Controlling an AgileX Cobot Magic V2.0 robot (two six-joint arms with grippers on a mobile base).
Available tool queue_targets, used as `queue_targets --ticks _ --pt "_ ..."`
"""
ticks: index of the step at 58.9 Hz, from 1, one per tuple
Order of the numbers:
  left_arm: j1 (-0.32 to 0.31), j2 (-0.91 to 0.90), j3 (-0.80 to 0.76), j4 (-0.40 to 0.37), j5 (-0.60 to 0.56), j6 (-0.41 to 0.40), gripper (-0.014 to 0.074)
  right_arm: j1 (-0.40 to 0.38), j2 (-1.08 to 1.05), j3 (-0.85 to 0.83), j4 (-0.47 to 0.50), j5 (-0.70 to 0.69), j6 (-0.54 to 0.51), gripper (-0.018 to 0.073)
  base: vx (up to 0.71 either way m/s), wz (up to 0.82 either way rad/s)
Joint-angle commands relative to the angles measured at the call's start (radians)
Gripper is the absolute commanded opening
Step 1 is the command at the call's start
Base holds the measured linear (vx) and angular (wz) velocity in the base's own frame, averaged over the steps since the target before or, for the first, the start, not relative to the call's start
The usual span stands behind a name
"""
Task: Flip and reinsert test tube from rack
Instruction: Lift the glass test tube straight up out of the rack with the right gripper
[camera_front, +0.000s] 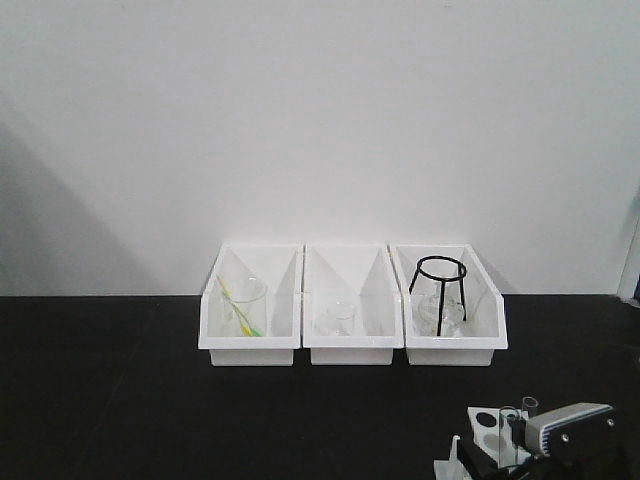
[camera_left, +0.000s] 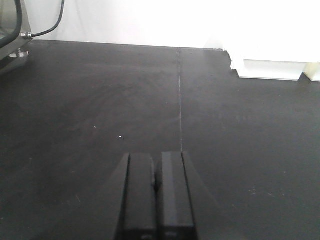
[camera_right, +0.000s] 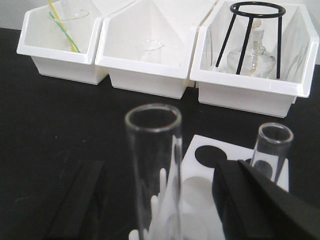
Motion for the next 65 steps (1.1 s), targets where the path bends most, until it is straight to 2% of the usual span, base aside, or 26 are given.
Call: queue_targets --ticks 1,27,43,57,65 --pt "-0.007 -0.01 0.0 -0.004 -0.087 0.0 -0.0006 -0.001 -0.006 -0.038 -0.001 -0.087 -0.003 0.045 0.0 0.0" --pt "-0.007 -0.01 0.0 -0.004 -0.087 0.0 -0.0006 -0.001 -0.061 -0.037 -0.011 -0.149 -0.003 -0.0016 0.0 0.0" --pt "-0.007 -0.01 0.0 -0.004 -0.087 0.0 -0.0006 -0.001 -0.281 -0.045 -0.009 -0.08 0.019 -0.0013 0.0 0.0" --pt "-0.007 -0.01 0.0 -0.004 -0.087 0.0 -0.0006 0.001 -0.453 -0.22 -0.011 0.239 0.024 -0.0013 0.0 0.0" --pt "-0.007 -0.01 0.0 -0.004 -0.087 0.0 -0.0006 0.001 -0.49 -0.327 -0.016 0.377 0.022 -0.0012 0.0 0.0"
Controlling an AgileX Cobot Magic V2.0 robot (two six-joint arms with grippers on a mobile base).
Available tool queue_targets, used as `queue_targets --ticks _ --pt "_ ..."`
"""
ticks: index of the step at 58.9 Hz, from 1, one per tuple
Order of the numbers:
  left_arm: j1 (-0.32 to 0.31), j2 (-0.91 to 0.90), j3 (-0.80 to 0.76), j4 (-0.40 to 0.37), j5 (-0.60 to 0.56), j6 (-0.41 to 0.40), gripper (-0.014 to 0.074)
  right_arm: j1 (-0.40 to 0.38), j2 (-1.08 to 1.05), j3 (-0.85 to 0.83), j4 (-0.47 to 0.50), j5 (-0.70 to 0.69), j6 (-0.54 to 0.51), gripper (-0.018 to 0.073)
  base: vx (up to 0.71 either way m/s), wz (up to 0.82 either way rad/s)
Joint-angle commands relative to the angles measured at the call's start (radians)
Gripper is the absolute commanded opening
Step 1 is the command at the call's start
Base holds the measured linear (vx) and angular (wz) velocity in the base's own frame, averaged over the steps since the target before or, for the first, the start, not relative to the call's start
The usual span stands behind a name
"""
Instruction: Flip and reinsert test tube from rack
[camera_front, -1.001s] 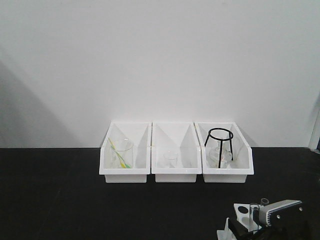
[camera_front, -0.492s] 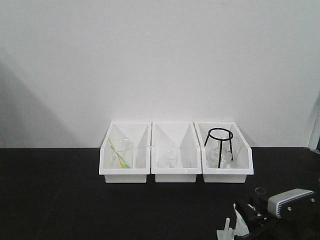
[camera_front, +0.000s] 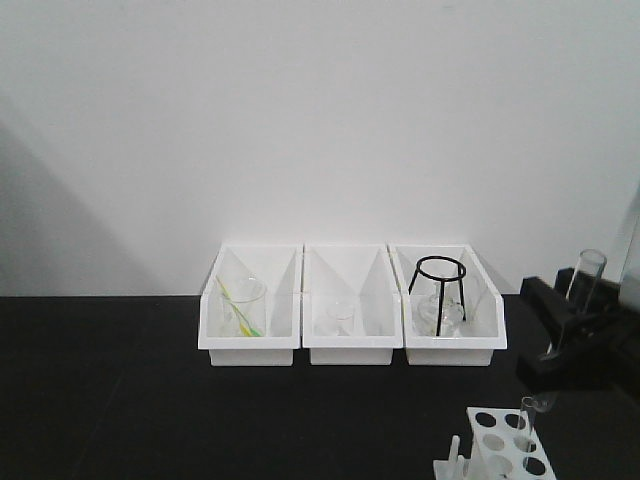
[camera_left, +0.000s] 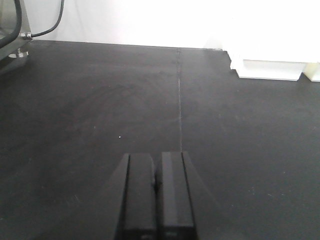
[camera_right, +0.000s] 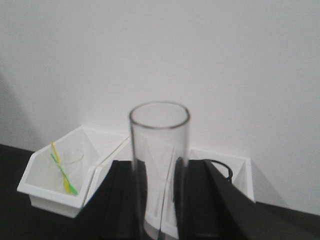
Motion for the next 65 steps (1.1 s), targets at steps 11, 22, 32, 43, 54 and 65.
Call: queue_targets --ticks 11,22,32,43,54,65 --pt "-0.007 -0.01 0.0 -0.004 -0.087 0.0 -0.0006 0.001 -0.036 -0.149 -0.229 0.206 -0.072 -0.0012 0.0 0.0" --pt "-0.007 -0.01 0.0 -0.004 -0.087 0.0 -0.0006 0.001 -0.036 -0.173 -0.558 0.347 -0.083 -0.0012 0.0 0.0" --pt "-0.007 -0.01 0.0 -0.004 -0.087 0.0 -0.0006 0.001 -0.036 -0.173 -0.922 0.378 -0.086 -0.0009 0.0 0.0" --pt "-0.007 -0.01 0.0 -0.004 -0.087 0.0 -0.0006 0.001 -0.036 -0.173 -1.21 0.387 -0.086 -0.0008 0.0 0.0" --pt "-0.007 -0.01 0.0 -0.004 -0.087 0.0 -0.0006 0.028 -0.036 -0.173 -1.29 0.422 -0.06 -0.0008 0.0 0.0" --pt "-0.007 -0.01 0.0 -0.004 -0.087 0.0 -0.0006 0.035 -0.036 -0.172 -1.176 0.432 0.203 -0.0008 0.0 0.0"
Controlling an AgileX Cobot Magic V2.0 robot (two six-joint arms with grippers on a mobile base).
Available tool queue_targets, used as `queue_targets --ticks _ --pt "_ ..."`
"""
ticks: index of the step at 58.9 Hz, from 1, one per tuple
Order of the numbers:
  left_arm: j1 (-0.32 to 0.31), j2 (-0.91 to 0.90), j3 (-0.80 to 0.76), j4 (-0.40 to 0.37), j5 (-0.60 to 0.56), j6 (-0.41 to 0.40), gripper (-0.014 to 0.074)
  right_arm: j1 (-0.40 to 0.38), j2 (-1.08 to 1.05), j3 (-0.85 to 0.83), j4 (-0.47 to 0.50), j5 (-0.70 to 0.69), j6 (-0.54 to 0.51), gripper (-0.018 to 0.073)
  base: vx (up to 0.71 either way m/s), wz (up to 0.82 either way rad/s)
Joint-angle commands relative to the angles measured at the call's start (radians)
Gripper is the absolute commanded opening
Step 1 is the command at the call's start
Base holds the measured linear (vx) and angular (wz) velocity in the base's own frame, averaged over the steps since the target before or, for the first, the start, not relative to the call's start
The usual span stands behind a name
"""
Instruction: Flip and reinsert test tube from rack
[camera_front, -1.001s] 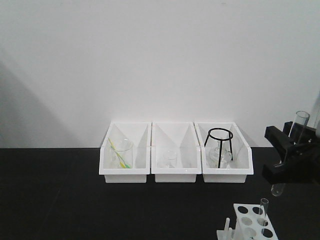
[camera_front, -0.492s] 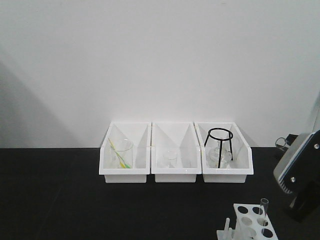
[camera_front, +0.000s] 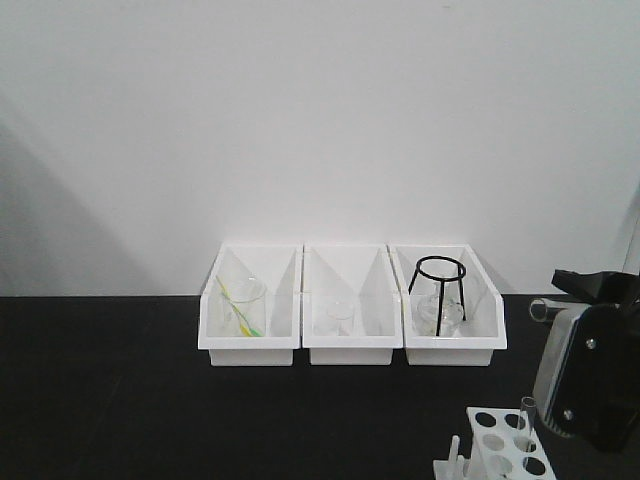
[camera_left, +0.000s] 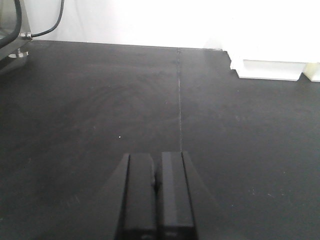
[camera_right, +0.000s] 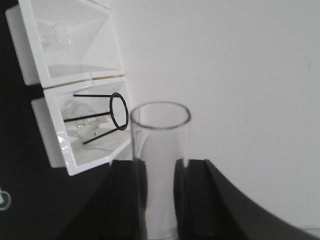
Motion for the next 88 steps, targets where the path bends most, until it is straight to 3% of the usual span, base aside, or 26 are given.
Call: queue_targets --ticks 1,13,23,28,34,41,44,52,57,74,80,88 --pt "-0.007 -0.01 0.0 -0.004 -0.087 0.0 -0.0006 -0.001 -0.016 -0.039 0.073 0.016 0.16 -0.0008 0.0 0.0" --pt "-0.007 -0.01 0.0 -0.004 -0.087 0.0 -0.0006 -0.001 -0.016 -0.037 0.215 0.004 0.55 -0.0008 0.0 0.0" --pt "-0.007 -0.01 0.0 -0.004 -0.087 0.0 -0.0006 -0.002 -0.012 -0.033 0.229 -0.021 0.806 -0.0008 0.0 0.0" --pt "-0.007 -0.01 0.0 -0.004 -0.087 0.0 -0.0006 -0.008 -0.004 0.0 0.229 -0.059 0.906 -0.0008 0.0 0.0" --pt "-0.007 -0.01 0.0 -0.004 -0.087 0.0 -0.0006 -0.048 0.005 0.061 0.23 -0.184 0.925 -0.0008 0.0 0.0" --pt "-0.007 -0.01 0.0 -0.004 -0.087 0.0 -0.0006 -0.133 0.005 0.124 0.31 -0.365 0.86 -0.0008 0.0 0.0" --pt "-0.007 -0.01 0.0 -0.004 -0.087 0.0 -0.0006 -0.17 0.005 0.147 0.41 -0.434 0.788 -0.0008 0.0 0.0" --pt "-0.007 -0.01 0.0 -0.004 -0.087 0.0 -0.0006 -0.23 0.005 0.22 0.809 -0.589 0.485 -0.0008 0.0 0.0" --pt "-0.007 -0.01 0.0 -0.004 -0.087 0.0 -0.0006 -0.212 0.005 0.275 0.945 -0.631 0.346 -0.0008 0.0 0.0" --pt "-0.007 -0.01 0.0 -0.004 -0.087 0.0 -0.0006 -0.127 0.043 0.385 1.083 -0.807 0.095 -0.0008 0.0 0.0" --pt "-0.007 -0.01 0.0 -0.004 -0.087 0.0 -0.0006 -0.128 0.095 0.385 1.149 -0.842 0.07 -0.0008 0.0 0.0" --pt "-0.007 -0.01 0.0 -0.004 -0.087 0.0 -0.0006 -0.128 0.185 0.385 1.15 -0.945 0.068 -0.0008 0.0 0.0"
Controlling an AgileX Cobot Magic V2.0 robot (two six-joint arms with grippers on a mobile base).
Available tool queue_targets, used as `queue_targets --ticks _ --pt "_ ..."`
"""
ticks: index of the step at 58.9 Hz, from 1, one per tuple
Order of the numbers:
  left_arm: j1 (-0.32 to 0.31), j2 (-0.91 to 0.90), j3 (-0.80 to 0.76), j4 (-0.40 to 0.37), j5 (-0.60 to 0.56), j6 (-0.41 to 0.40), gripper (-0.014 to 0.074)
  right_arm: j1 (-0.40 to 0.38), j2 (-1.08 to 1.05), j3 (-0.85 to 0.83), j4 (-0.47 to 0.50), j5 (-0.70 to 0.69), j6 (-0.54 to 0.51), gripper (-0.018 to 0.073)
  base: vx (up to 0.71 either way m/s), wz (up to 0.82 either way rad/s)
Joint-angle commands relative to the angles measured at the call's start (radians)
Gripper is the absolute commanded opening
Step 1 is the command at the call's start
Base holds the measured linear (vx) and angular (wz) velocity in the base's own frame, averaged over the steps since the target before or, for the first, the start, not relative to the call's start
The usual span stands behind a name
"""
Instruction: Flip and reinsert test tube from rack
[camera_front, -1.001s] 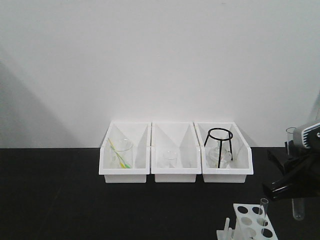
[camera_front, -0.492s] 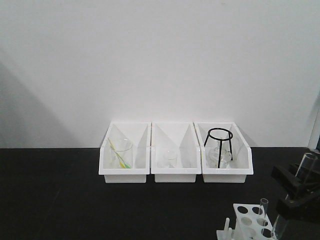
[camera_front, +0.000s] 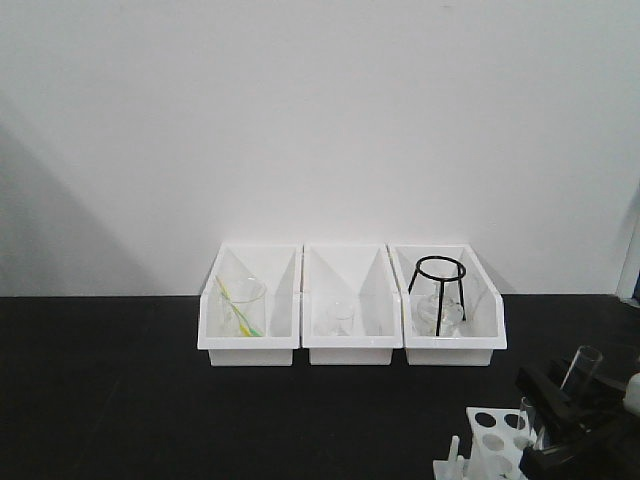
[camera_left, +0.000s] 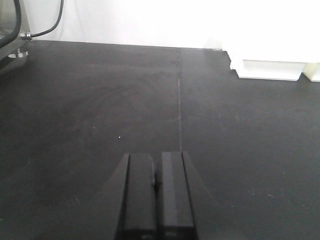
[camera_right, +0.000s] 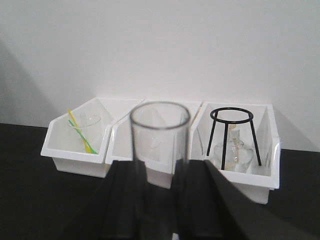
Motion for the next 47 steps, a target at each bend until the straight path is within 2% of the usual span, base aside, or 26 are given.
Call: queue_targets --ticks 1,11,30,42,47 --pt "-0.007 -0.01 0.0 -0.004 -0.087 0.0 -0.0006 -0.001 0.041 -0.025 0.022 -0.154 -0.015 -0.0008 0.0 0.0" --pt "-0.007 -0.01 0.0 -0.004 -0.087 0.0 -0.0006 -0.001 0.131 -0.025 0.021 -0.246 -0.045 -0.0008 0.0 0.0" --pt "-0.007 -0.01 0.0 -0.004 -0.087 0.0 -0.0006 -0.001 0.254 -0.025 0.011 -0.237 -0.093 -0.0008 0.0 0.0" --pt "-0.007 -0.01 0.0 -0.004 -0.087 0.0 -0.0006 -0.001 0.323 -0.025 -0.083 -0.228 -0.093 0.0001 0.0 0.0" --pt "-0.007 -0.01 0.0 -0.004 -0.087 0.0 -0.0006 -0.001 0.344 -0.025 -0.091 -0.228 -0.088 0.0026 0.0 0.0"
